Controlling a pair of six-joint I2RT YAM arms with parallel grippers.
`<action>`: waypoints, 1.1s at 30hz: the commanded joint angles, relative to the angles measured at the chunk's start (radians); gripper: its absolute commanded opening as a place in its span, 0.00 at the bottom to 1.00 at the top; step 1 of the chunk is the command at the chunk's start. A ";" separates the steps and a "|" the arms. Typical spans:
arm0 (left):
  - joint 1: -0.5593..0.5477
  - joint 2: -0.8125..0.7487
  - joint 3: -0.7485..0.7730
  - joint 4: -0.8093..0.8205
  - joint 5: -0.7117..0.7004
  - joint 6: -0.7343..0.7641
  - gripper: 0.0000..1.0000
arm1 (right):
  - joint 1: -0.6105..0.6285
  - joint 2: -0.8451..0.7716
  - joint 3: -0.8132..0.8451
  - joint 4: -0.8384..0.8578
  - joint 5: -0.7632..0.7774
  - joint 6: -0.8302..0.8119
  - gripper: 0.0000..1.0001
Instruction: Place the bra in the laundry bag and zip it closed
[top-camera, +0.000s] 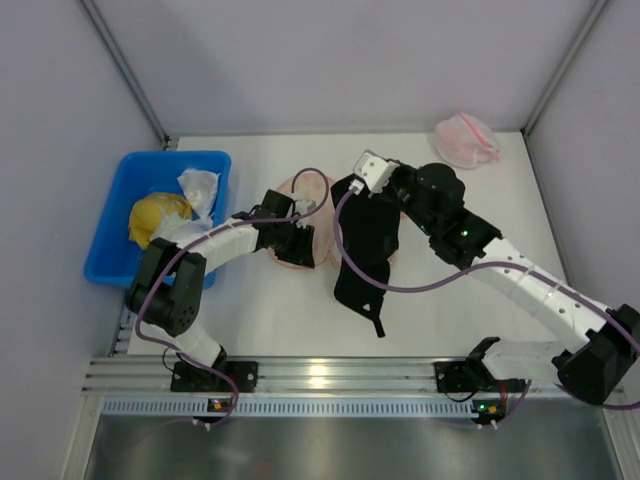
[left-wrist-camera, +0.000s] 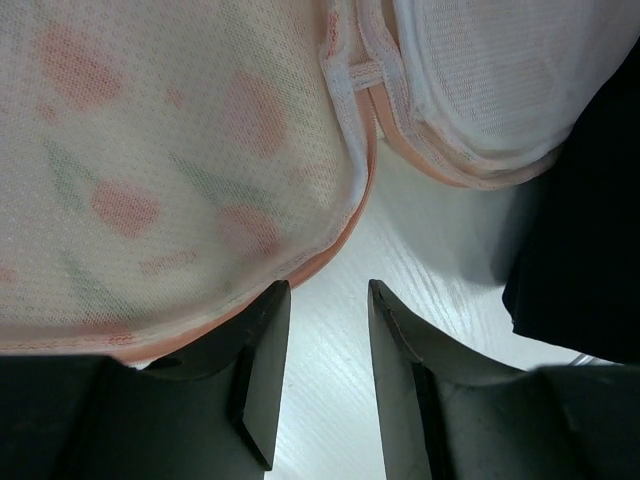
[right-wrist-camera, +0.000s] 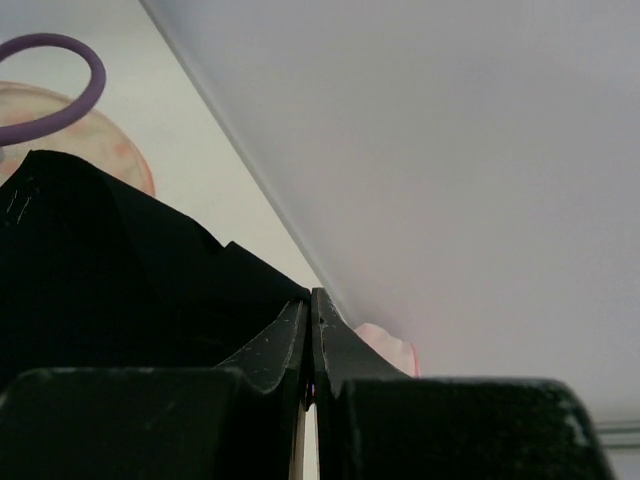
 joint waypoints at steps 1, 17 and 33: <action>0.001 -0.047 0.019 -0.014 -0.010 -0.012 0.43 | -0.062 0.044 0.060 0.122 -0.079 0.020 0.00; 0.007 -0.039 0.065 -0.051 -0.072 -0.008 0.47 | -0.231 0.448 0.216 0.146 -0.274 0.096 0.00; 0.018 -0.007 0.225 -0.054 -0.280 0.065 0.59 | -0.335 0.778 0.534 -0.342 -0.392 0.267 0.29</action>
